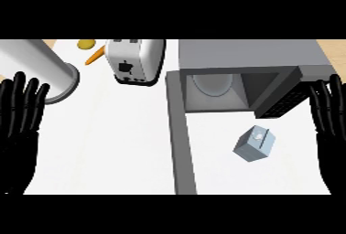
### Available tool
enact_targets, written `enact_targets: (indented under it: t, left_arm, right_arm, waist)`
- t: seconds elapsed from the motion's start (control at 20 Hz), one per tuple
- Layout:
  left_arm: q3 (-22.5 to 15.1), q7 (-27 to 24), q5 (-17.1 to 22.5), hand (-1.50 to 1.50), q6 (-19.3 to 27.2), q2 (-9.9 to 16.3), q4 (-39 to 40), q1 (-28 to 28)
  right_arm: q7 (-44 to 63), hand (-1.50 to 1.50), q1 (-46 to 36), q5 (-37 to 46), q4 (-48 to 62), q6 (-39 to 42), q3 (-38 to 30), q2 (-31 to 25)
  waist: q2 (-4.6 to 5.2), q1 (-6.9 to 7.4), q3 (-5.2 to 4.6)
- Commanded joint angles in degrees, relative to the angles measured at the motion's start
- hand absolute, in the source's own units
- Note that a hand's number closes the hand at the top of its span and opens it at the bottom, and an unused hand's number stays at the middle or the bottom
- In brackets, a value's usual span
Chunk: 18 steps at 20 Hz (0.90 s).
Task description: Pick up the milk, place it into the microwave and close the microwave
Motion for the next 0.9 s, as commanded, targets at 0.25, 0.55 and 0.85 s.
enact_targets:
  t: [0.25,0.55,0.85]
  left_arm:
    - [0.0,4.8,-3.0,-1.50,1.2,1.0,-4.6,1.4]
    - [-2.2,6.0,2.6,-1.50,2.3,-5.1,-6.5,8.4]
    - [2.1,2.1,7.8,-1.50,-2.3,-4.1,-7.5,14.2]
  right_arm:
    - [11.5,-1.50,-6.6,20.8,0.2,-26.4,10.7,6.1]
    - [18.3,-1.50,-11.9,15.1,3.6,-33.9,25.8,6.2]
    - [18.2,-1.50,-11.0,20.2,5.2,-39.8,29.0,6.2]
  waist:
    - [0.14,2.21,-1.28]
    - [0.10,1.76,-1.19]
    - [0.12,1.40,-1.17]
